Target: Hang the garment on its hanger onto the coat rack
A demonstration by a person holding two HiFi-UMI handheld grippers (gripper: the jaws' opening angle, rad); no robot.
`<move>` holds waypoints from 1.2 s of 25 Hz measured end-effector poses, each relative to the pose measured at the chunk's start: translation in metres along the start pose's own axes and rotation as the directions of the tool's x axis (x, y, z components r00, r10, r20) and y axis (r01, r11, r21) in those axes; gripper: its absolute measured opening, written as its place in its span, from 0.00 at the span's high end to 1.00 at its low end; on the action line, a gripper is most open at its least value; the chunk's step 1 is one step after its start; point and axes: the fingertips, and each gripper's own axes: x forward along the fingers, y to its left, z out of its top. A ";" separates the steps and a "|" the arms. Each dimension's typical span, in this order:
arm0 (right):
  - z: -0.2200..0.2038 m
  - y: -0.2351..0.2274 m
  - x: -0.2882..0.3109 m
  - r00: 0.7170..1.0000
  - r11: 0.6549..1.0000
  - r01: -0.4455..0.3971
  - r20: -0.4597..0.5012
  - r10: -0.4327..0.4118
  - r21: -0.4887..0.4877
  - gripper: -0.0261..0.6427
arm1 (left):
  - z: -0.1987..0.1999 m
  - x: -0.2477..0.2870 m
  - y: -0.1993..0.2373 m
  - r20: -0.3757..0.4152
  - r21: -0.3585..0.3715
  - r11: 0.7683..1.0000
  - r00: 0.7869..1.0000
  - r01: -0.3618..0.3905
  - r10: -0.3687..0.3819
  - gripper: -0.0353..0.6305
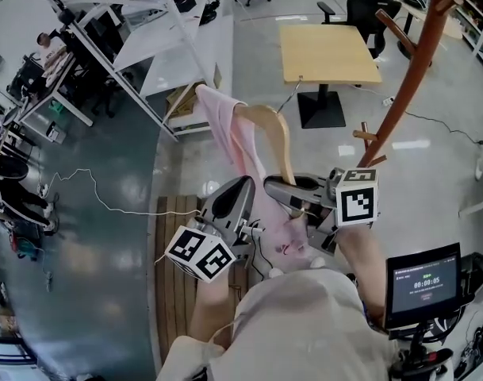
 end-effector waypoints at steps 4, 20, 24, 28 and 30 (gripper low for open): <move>0.027 -0.002 -0.016 1.000 1.000 0.017 0.024 -0.017 -0.010 0.94 | 0.014 0.027 -0.013 -0.004 0.016 0.999 0.999 0.037 -0.037 0.94; 0.157 -0.016 -0.079 0.989 0.996 0.046 0.145 -0.035 -0.074 0.94 | 0.060 0.153 -0.058 -0.047 0.071 0.984 0.986 0.163 -0.160 0.94; 0.182 -0.020 -0.098 0.986 0.996 0.047 0.162 -0.033 -0.081 0.94 | 0.061 0.182 -0.071 -0.064 0.076 0.980 0.982 0.185 -0.180 0.94; 0.191 -0.026 -0.106 0.982 0.996 0.058 0.185 -0.043 -0.074 0.94 | 0.058 0.195 -0.075 -0.085 0.079 0.976 0.977 0.204 -0.197 0.94; 0.190 -0.032 -0.109 0.981 0.996 0.064 0.189 -0.051 -0.067 0.94 | 0.054 0.198 -0.076 -0.093 0.087 0.974 0.975 0.210 -0.202 0.94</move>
